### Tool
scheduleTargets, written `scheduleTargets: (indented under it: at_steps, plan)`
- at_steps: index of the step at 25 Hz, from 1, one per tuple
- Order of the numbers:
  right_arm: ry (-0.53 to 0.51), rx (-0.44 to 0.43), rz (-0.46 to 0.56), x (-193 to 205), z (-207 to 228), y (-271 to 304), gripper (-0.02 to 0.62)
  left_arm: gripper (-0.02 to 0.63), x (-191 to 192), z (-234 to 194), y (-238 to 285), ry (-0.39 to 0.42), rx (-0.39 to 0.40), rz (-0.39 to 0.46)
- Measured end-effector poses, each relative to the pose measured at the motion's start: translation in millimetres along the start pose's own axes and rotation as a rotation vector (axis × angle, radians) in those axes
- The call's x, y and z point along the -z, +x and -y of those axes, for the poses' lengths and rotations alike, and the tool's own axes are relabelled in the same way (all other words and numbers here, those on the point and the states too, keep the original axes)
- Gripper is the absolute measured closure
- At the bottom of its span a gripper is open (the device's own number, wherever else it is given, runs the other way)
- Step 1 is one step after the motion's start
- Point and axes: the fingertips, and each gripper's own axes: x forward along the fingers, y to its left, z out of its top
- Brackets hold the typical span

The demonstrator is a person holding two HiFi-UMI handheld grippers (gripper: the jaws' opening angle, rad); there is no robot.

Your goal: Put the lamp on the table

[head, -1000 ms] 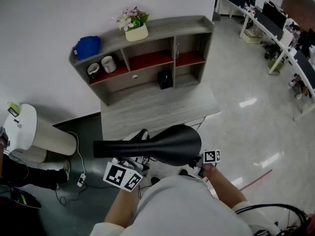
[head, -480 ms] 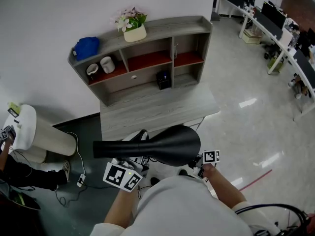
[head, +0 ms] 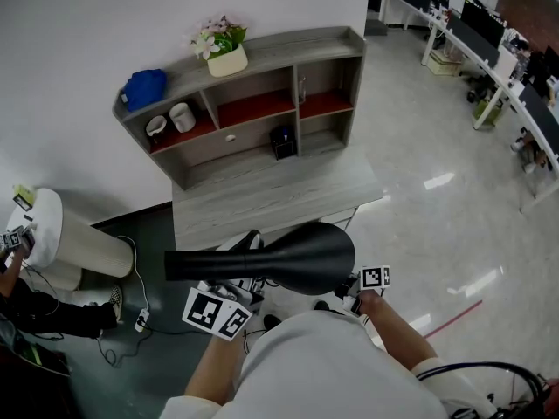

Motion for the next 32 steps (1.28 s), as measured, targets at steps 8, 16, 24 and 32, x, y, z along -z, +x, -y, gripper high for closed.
scheduleTargets:
  at_steps: [8, 16, 24, 32]
  plan:
    - [0.006, -0.007, -0.021, -13, 13, -29, 0.577, 0.598, 9, 27, 19, 0.015, -0.015, 0.009]
    - [-0.008, -0.013, -0.043, -31, 27, -49, 0.577, 0.598, 21, 43, 35, 0.016, -0.050, 0.020]
    - [0.005, -0.003, -0.036, -44, 33, -46, 0.577, 0.598, 25, 30, 53, 0.005, -0.043, 0.005]
    - [0.032, 0.032, 0.013, -64, 43, -22, 0.577, 0.598, 33, -8, 79, -0.017, 0.022, -0.017]
